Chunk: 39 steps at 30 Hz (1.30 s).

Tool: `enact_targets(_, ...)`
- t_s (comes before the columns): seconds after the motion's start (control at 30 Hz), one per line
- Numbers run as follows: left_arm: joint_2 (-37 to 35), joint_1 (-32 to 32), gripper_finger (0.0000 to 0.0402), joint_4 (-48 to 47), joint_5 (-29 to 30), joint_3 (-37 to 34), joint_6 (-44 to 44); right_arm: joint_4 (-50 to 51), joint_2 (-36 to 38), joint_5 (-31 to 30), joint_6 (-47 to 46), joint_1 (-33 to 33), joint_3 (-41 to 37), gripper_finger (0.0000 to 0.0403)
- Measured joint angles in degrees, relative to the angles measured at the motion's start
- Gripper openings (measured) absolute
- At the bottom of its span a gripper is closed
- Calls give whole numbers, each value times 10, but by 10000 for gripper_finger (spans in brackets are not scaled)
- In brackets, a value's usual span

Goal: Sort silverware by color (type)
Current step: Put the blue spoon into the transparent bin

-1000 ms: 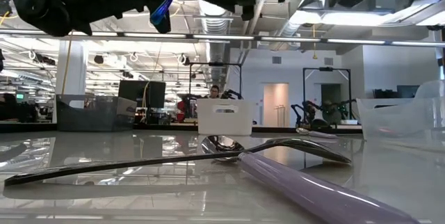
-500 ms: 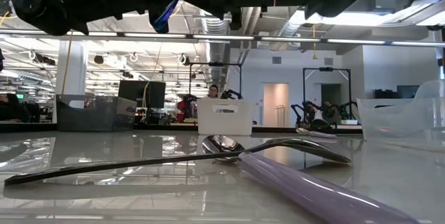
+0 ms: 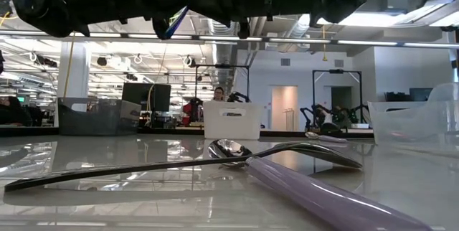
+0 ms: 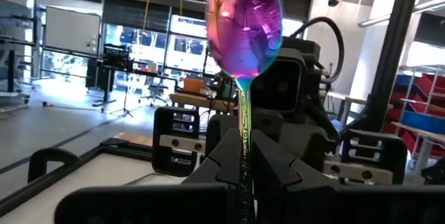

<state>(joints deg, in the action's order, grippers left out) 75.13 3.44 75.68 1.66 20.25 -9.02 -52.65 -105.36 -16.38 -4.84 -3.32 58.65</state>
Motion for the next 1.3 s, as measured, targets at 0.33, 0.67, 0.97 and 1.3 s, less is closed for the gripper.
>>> enact_targets(0.33, -1, -1, 50, -76, 54, 1, -52, 61, 2, -22, -30, 5, 0, 33)
enact_targets(0.67, -5, 4, 102, -157, 66, 1, -56, 298, 78, -48, -112, 2, 0, 33)
enact_targets(0.97, -11, 14, 108, -228, 65, 1, -49, 771, 284, 22, -289, -34, 0, 33)
enact_targets(1.3, -11, 14, 108, -224, 67, 0, -11, 1189, 438, 61, -626, -155, 0, 33)
